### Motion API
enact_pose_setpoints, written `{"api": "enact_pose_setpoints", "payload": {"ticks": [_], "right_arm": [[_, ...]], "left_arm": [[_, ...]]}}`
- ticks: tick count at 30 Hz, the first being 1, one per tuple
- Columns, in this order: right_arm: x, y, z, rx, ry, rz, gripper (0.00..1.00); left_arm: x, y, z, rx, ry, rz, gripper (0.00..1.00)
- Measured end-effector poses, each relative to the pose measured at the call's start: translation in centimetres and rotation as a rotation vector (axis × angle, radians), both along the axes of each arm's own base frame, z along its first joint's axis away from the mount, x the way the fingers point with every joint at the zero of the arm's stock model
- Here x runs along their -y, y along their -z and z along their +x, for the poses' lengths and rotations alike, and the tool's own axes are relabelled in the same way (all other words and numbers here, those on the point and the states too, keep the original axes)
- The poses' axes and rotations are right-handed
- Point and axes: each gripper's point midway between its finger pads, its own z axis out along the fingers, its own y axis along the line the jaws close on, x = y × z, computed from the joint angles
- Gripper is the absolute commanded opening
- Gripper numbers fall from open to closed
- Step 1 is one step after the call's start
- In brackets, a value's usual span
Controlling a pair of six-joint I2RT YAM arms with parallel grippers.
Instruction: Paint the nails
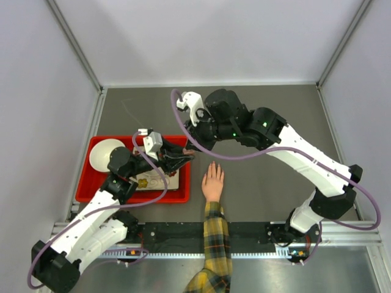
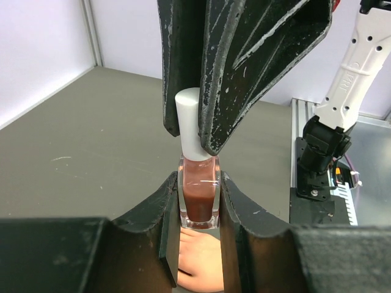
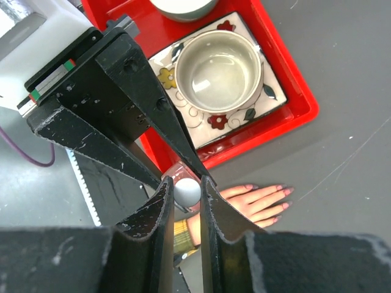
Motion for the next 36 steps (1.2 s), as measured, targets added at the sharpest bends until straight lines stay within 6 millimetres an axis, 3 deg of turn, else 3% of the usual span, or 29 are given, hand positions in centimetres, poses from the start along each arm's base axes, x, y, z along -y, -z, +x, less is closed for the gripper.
{"api": "enact_pose_setpoints", "payload": {"ticks": [8,17,22,25,26,29,33,36], "right_arm": [[-0.5,0.6,0.2,0.040,0.087,-0.021,0.00],[-1.6,2.8,1.8,-0.022,0.597,0.028,0.00],[-2.1,3.0,2.5,-0.038,0.797,0.114,0.00],[-2.2,2.7,2.6,-0.064,0.852,0.166,0.17],[-2.2,2.6,2.7,-0.067,0.857,0.174,0.35],[-2.6,2.4,2.4,-0.079,0.838,0.180,0.63],[-2.7,2.2,1.7,-0.045,0.757,0.148,0.86],[-1.1,0.6,1.2,0.006,0.694,0.136,0.91]], "left_arm": [[-0.2,0.5,0.2,-0.025,-0.023,0.009,0.00],[-1.5,2.7,1.7,-0.090,-0.161,0.025,0.00],[-2.1,3.0,2.5,-0.097,-0.224,0.018,0.00],[-2.4,2.6,2.6,-0.087,-0.245,0.007,0.00],[-2.5,2.5,2.7,-0.083,-0.250,0.006,0.00],[-2.7,2.1,2.7,-0.066,-0.264,-0.005,0.00],[-3.0,1.3,2.9,-0.037,-0.286,-0.023,0.00],[-3.0,1.2,2.9,-0.030,-0.290,-0.022,0.00]]}}
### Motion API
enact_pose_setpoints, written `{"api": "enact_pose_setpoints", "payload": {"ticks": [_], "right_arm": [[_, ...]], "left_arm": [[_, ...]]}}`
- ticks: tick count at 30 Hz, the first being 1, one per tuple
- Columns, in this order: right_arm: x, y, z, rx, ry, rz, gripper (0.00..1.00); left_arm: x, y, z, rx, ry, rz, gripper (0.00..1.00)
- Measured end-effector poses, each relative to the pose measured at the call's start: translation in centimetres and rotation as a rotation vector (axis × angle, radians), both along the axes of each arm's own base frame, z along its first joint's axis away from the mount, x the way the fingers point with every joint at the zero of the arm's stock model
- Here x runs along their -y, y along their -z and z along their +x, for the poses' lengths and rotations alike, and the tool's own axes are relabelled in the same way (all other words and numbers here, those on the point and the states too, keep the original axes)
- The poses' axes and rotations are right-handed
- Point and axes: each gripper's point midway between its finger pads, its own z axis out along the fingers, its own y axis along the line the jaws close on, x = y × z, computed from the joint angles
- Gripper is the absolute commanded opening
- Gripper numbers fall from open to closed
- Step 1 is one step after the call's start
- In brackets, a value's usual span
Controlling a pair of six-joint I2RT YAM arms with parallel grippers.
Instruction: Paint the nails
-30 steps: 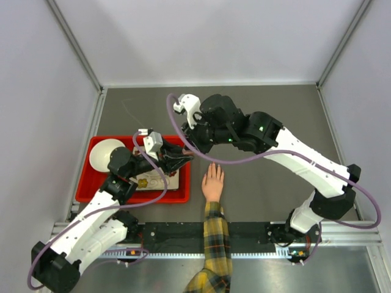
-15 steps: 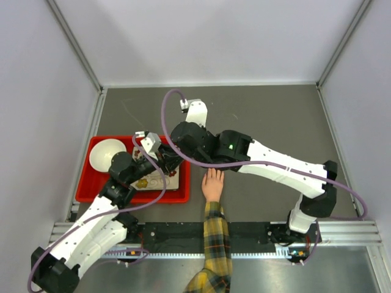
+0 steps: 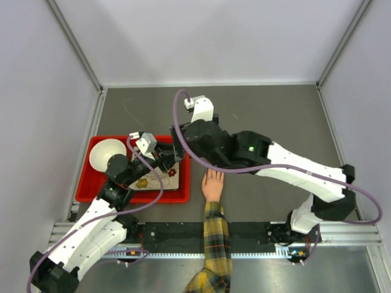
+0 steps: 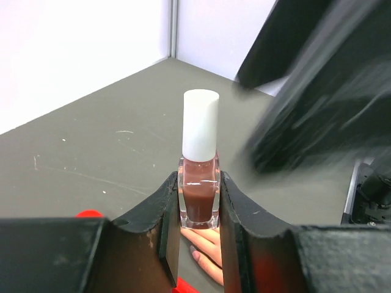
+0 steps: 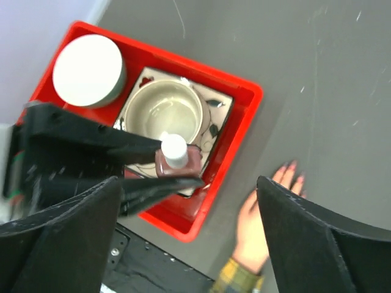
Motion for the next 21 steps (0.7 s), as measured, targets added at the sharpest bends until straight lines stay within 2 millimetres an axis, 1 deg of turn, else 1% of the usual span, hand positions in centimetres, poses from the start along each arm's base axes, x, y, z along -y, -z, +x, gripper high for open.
{"api": "enact_pose_setpoints", "payload": {"ticks": [1,3,4,6,8,10,12,14,15,16,17,19,21], "right_arm": [[0.5,-0.8,-0.1,0.018,-0.014,0.000,0.91],[2.3,-3.0,0.0,0.067,-0.057,-0.004,0.90],[2.9,-4.2,-0.1,0.079,-0.098,0.012,0.86],[4.4,-5.9,0.3,0.105,-0.166,0.024,0.81],[5.9,-7.6,0.6,0.137,-0.295,0.040,0.79],[6.8,-8.3,0.3,0.170,-0.405,0.025,0.77],[6.7,-8.1,-0.7,0.188,-0.545,-0.009,0.75],[5.9,-7.5,-1.9,0.185,-0.670,-0.036,0.69],[5.3,-6.9,-2.3,0.178,-0.729,-0.049,0.66],[4.8,-6.3,-2.7,0.167,-0.778,-0.059,0.59],[4.3,-5.3,-3.1,0.144,-0.830,-0.072,0.55],[3.6,-3.9,-3.6,0.106,-0.898,-0.091,0.53],[3.0,-2.4,-4.0,0.059,-0.948,-0.105,0.53]], "left_arm": [[0.0,0.1,0.0,-0.002,-0.001,0.001,0.00],[0.0,0.0,0.0,-0.001,0.000,0.001,0.00],[0.0,0.1,-0.1,-0.001,0.004,0.002,0.00],[0.3,0.2,-0.4,-0.002,0.032,0.007,0.00],[1.0,0.2,-1.1,-0.009,0.091,0.015,0.00],[1.8,0.2,-1.8,-0.024,0.162,0.019,0.00],[2.6,0.3,-2.7,-0.046,0.245,0.024,0.00],[3.1,0.5,-3.4,-0.065,0.308,0.028,0.00],[3.3,0.7,-3.8,-0.075,0.338,0.031,0.00],[3.4,0.8,-4.2,-0.084,0.364,0.033,0.00],[3.5,0.9,-4.5,-0.092,0.385,0.034,0.00],[3.6,0.9,-5.0,-0.098,0.417,0.035,0.00],[3.7,0.8,-5.6,-0.102,0.445,0.033,0.00]]}}
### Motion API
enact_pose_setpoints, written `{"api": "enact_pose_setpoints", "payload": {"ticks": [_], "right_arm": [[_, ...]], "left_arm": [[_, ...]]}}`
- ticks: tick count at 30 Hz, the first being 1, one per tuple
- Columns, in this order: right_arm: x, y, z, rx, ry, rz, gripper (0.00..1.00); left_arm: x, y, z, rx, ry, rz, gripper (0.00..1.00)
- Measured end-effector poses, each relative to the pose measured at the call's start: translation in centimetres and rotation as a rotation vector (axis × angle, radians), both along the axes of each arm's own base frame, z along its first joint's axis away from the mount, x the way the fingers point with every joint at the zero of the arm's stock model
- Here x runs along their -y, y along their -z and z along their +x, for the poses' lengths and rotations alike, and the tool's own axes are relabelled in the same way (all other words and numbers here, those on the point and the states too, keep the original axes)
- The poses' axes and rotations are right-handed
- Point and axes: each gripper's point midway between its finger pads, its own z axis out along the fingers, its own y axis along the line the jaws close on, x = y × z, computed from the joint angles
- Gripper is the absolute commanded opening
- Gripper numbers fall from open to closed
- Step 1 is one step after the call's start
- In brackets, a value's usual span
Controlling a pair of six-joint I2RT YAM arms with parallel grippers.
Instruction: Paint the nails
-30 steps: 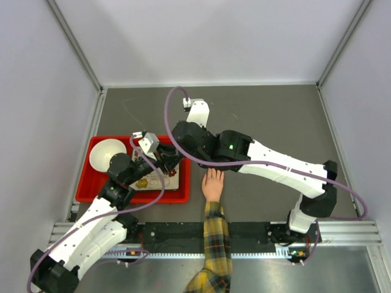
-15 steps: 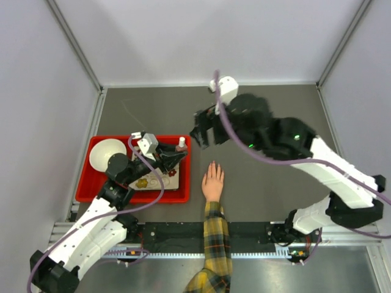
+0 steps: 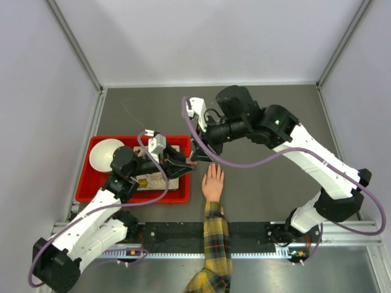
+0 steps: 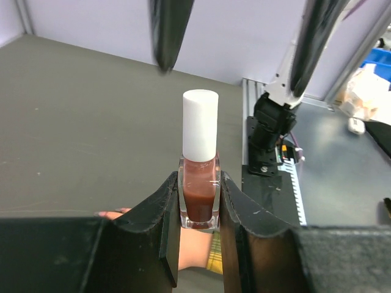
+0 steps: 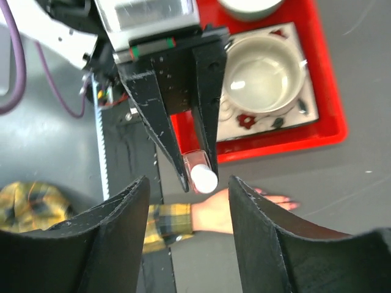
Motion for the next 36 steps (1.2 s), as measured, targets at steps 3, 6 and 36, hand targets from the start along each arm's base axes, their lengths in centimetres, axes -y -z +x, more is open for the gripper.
{"api": "enact_pose_setpoints", "payload": {"ticks": [3,6,36], "right_arm": [[-0.5,1.5,-0.2,-0.031,-0.038,-0.038,0.54],[-0.5,1.8,-0.3,-0.033,-0.049,-0.048,0.52],[-0.8,1.9,-0.6,-0.043,-0.076,-0.042,0.09]], "left_arm": [[0.1,-0.2,-0.5,-0.003,0.029,-0.004,0.00],[0.1,-0.5,-0.9,0.000,0.050,-0.014,0.00],[0.1,-1.0,-1.4,0.006,0.070,-0.028,0.00]]}}
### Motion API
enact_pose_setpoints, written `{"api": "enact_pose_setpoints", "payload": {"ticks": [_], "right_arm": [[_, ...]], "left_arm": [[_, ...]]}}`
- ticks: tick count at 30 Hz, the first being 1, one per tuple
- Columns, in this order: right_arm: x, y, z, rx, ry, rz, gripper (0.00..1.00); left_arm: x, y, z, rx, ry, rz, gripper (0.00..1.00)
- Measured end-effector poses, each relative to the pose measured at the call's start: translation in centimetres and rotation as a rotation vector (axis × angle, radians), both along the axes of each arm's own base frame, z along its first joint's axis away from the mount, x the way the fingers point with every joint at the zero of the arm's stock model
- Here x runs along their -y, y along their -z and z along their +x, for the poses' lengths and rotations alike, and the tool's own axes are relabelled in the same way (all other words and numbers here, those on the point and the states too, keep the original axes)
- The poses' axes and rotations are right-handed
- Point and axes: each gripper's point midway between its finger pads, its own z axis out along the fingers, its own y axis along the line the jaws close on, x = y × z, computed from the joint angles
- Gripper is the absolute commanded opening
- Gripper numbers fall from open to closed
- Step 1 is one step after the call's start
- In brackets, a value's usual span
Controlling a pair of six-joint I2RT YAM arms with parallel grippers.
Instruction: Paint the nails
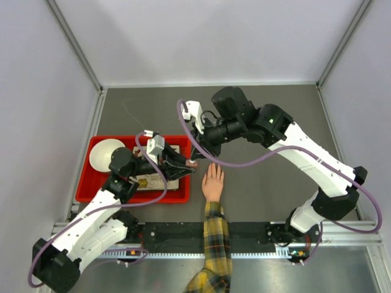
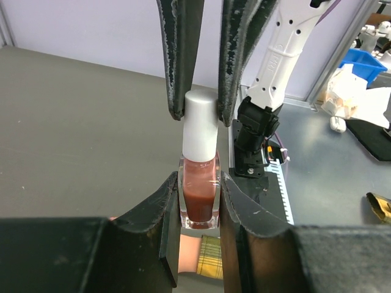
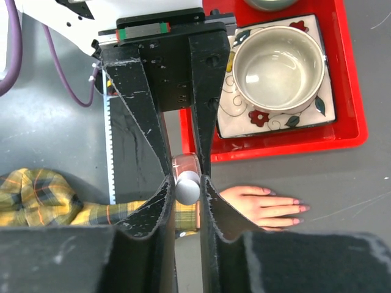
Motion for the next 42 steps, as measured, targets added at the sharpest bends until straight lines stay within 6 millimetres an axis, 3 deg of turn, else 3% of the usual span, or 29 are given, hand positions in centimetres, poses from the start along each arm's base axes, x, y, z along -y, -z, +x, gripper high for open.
{"api": "enact_pose_setpoints", "payload": {"ticks": [2,7,11,16,23,27,30,33,35,36,39,42], "right_arm": [[0.0,0.0,0.0,-0.003,0.002,0.001,0.00],[-0.3,0.1,0.3,-0.007,0.011,0.001,0.00],[-0.7,0.3,1.8,0.006,0.101,-0.005,0.00],[-2.3,-0.2,4.9,0.012,0.382,0.036,0.00],[-5.6,-0.2,9.0,-0.074,1.003,0.139,0.00],[-6.1,1.1,11.5,-0.064,1.189,0.148,0.00],[-5.9,1.7,11.9,-0.086,1.254,0.170,0.00],[-5.7,1.7,11.9,-0.101,1.281,0.190,0.18],[-5.5,1.6,12.0,-0.092,1.280,0.189,0.35],[-5.6,1.5,11.9,-0.093,1.269,0.186,0.36],[-5.6,2.1,10.4,-0.118,1.171,0.143,0.60],[-2.8,1.9,9.8,-0.121,1.109,0.125,0.78]], "left_arm": [[0.0,0.0,0.0,0.005,-0.004,0.001,0.00],[-0.2,0.1,0.6,0.015,-0.047,0.008,0.00],[-0.5,0.2,2.0,0.002,-0.132,0.014,0.00],[-2.0,-0.5,5.4,-0.001,-0.370,-0.017,0.00],[-4.7,0.2,10.2,0.053,-0.679,-0.032,0.00],[-5.3,1.2,12.7,0.043,-0.769,0.027,0.00],[-5.4,1.8,13.0,0.045,-0.782,0.052,0.00],[-5.3,1.9,13.1,0.054,-0.780,0.057,0.00],[-5.1,1.8,13.2,0.056,-0.772,0.057,0.00],[-5.0,1.7,13.2,0.056,-0.768,0.056,0.00],[-4.7,0.7,13.4,0.069,-0.758,0.043,0.00],[-4.0,0.2,12.7,0.078,-0.702,0.036,0.00]]}}
